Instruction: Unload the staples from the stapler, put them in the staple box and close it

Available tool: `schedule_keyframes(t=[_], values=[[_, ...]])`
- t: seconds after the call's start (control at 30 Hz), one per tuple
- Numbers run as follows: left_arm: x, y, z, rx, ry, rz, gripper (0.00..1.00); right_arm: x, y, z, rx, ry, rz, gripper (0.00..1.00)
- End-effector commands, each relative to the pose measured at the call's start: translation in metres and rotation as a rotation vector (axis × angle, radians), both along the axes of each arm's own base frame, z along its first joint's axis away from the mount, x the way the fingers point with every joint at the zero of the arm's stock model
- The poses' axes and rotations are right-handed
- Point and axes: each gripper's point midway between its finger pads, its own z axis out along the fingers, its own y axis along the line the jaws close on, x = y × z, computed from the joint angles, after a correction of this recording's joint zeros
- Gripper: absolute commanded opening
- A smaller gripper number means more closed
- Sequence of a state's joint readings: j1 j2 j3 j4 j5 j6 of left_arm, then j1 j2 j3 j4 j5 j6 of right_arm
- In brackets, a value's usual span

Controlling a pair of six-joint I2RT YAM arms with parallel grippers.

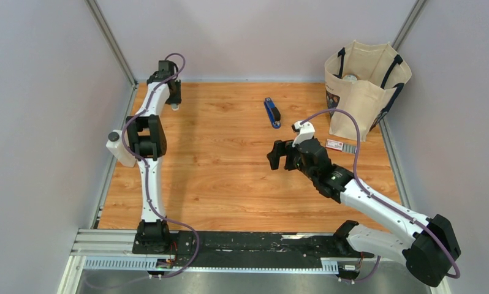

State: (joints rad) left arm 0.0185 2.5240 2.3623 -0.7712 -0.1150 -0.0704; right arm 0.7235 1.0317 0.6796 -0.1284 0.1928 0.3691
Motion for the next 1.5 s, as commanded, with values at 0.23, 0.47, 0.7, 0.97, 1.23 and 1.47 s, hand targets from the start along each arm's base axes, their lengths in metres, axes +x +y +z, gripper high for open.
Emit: schedule_keyframes(t=[0.23,0.47,0.7,0.97,1.23,1.47], values=[[-0.108,-0.089,0.055,-0.070,0.061,-0.262,0.00,0.005,0.001,0.013,0.013,-0.055,0.000,1.00],[-0.209,-0.116,0.037,-0.134,0.220,-0.363,0.00,0.003,-0.003,0.011,0.003,-0.046,-0.016,1.00],[-0.297,-0.150,0.045,-0.192,0.267,-0.579,0.00,-0.002,-0.006,-0.007,-0.001,0.006,-0.031,1.00],[-0.346,-0.179,0.023,-0.236,0.356,-0.658,0.09,0.002,0.007,-0.036,-0.009,0.117,-0.031,0.98],[-0.343,-0.193,0.006,-0.214,0.327,-0.627,0.13,0.003,0.021,-0.051,0.012,0.184,-0.019,0.96],[-0.365,-0.234,0.019,-0.363,0.334,-0.741,0.39,-0.001,0.044,-0.068,0.006,0.316,0.035,0.93]])
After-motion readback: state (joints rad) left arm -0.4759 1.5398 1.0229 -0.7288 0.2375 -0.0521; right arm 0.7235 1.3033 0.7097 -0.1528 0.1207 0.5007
